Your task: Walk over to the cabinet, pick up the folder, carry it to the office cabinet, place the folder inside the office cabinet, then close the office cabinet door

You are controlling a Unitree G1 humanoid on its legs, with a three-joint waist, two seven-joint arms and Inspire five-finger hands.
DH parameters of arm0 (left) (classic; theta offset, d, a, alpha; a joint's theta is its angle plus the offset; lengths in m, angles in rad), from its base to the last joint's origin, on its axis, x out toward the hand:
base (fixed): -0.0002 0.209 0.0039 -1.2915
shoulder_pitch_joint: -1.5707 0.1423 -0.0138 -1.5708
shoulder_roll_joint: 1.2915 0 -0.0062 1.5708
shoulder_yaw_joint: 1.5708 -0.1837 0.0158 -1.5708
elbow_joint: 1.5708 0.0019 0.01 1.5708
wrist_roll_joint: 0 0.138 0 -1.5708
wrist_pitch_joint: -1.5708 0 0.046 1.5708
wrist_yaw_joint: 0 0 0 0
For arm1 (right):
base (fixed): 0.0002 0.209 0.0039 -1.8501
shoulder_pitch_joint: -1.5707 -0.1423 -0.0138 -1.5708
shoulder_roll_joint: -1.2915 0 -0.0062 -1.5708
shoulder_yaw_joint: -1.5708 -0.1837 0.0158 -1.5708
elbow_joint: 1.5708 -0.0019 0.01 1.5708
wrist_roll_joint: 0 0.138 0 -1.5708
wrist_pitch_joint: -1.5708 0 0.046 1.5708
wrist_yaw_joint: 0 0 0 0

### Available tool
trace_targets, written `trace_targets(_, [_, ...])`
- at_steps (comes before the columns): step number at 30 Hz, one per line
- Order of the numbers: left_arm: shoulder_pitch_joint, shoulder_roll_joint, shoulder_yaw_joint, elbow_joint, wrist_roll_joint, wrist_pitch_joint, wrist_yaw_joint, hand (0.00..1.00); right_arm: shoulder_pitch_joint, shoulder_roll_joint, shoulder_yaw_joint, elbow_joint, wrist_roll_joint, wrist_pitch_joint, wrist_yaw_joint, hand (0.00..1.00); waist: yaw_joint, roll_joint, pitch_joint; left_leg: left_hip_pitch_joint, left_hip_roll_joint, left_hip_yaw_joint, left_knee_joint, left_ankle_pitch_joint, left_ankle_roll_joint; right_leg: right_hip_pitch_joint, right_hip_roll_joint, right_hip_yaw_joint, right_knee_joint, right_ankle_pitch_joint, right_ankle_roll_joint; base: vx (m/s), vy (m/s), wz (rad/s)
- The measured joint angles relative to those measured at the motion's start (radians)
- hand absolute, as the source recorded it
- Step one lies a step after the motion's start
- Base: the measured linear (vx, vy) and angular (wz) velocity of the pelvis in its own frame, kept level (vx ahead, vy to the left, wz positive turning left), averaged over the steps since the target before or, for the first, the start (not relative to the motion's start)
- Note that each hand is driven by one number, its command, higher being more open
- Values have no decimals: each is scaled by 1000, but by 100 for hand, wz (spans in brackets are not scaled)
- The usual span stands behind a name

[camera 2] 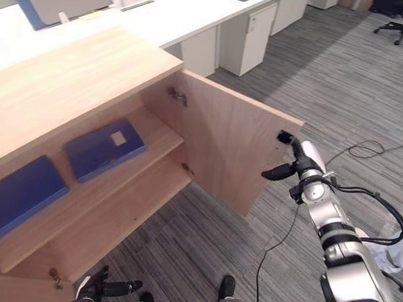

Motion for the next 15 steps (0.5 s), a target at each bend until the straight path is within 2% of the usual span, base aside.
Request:
trace_targets(4, [-40,19,4,29,35,-5,14,100,110,-67,115,-251,-69,-21,62,100,-10,-3,-2,8,31,23,13,-6,-9,-9,33,32,-1,-7,-9,1,-45,-30])
trace_targets(5, [-57,19,13,50,45,-9,16,100,144,-107,177,-365,-109,-38,91,100,-11,-4,-4,3,47,29,28,-15,-21,-14,48,43,-1,-8,-12,3,-43,-29])
trace_targets(7, [-75,19,30,79,63,-9,19,100,155,-132,267,-480,-158,-71,116,100,-11,-12,-12,-5,64,34,41,-17,-22,-22,62,54,-1,-9,-17,16,-44,-22])
trace_targets(8, [-83,18,30,96,77,-9,24,100,155,-138,331,-551,-192,-121,132,100,-10,-14,-23,-14,73,34,46,-17,-22,-29,72,56,-1,-11,-21,25,-38,-9])
trace_targets(9, [-85,17,30,107,80,-10,26,100,155,-135,355,-582,-208,-126,135,100,-8,-16,-33,-20,76,32,45,-17,-22,-36,76,55,-1,-11,-25,30,-36,-2])
trace_targets(10, [-88,14,30,119,80,-10,30,100,154,-125,384,-611,-219,-156,149,100,-3,-16,-42,-25,79,29,45,-16,-21,-41,80,54,-1,-11,-33,58,-30,2])
trace_targets(12, [-93,2,32,145,82,-9,39,100,153,-109,466,-686,-218,-252,174,100,22,-15,-53,-25,80,28,41,-14,-18,-41,86,54,-1,-11,-39,73,-19,3])
trace_targets(15, [-89,-1,56,156,80,-7,54,100,144,-85,531,-737,-218,-340,196,100,51,-27,-67,-26,72,28,41,-14,-18,-40,78,52,0,-7,-44,74,34,6])
